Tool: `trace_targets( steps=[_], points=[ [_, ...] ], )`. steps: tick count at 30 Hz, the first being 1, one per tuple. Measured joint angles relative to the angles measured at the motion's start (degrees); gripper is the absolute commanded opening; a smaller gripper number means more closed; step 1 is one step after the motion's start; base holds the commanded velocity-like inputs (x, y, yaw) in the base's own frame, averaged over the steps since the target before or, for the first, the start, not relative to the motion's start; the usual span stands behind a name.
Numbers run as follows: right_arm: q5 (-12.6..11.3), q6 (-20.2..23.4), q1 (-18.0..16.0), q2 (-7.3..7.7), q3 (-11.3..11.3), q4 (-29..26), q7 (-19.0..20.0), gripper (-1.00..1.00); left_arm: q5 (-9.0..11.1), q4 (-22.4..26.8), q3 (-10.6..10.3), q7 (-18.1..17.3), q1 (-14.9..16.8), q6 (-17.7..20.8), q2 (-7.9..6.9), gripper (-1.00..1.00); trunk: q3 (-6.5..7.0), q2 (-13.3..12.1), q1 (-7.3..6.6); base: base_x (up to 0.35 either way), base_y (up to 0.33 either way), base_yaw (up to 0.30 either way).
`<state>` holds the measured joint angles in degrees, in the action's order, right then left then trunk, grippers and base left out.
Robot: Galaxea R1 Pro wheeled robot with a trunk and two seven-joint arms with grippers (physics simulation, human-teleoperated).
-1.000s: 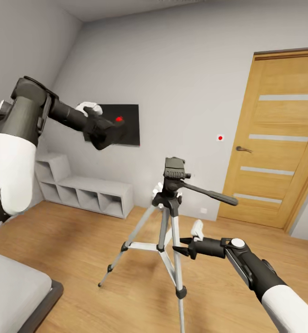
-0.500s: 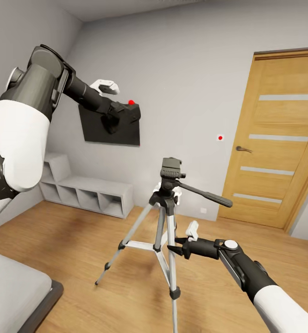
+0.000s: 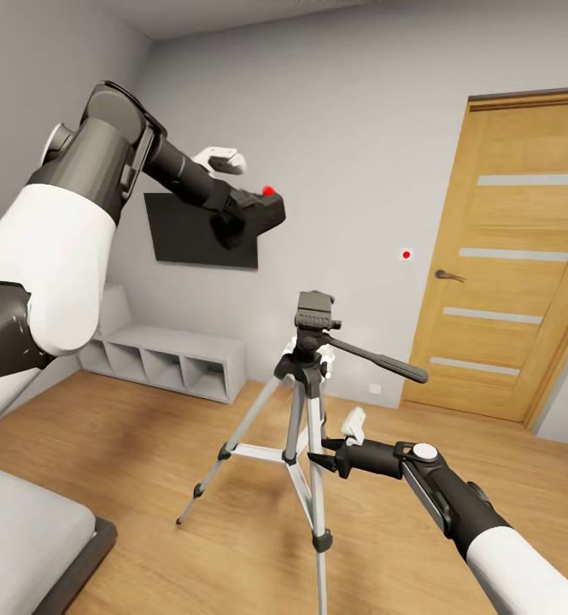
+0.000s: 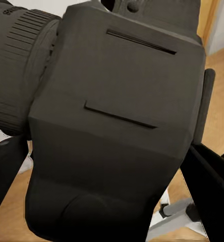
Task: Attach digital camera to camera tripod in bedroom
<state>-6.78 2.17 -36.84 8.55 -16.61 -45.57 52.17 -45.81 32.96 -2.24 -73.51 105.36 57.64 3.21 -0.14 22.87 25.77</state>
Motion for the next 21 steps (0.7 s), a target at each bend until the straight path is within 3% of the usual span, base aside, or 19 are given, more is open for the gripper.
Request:
trace_targets(
  steps=[7, 21],
  points=[
    [0.0, 0.0, 0.0, 0.0, 0.0, 0.0, 0.4, -1.0, -0.1, -0.1, -0.3, -5.4, 0.0, -0.2, 0.55, -1.0, 0.0, 0.0, 0.0, 0.0, 0.0, 0.0],
    [0.0, 0.0, 0.0, 0.0, -0.1, -0.7, 0.7, -1.0, -0.3, -0.2, -0.5, -6.0, 0.0, -0.3, 0.7, -1.0, 0.0, 0.0, 0.0, 0.0, 0.0, 0.0]
  ],
)
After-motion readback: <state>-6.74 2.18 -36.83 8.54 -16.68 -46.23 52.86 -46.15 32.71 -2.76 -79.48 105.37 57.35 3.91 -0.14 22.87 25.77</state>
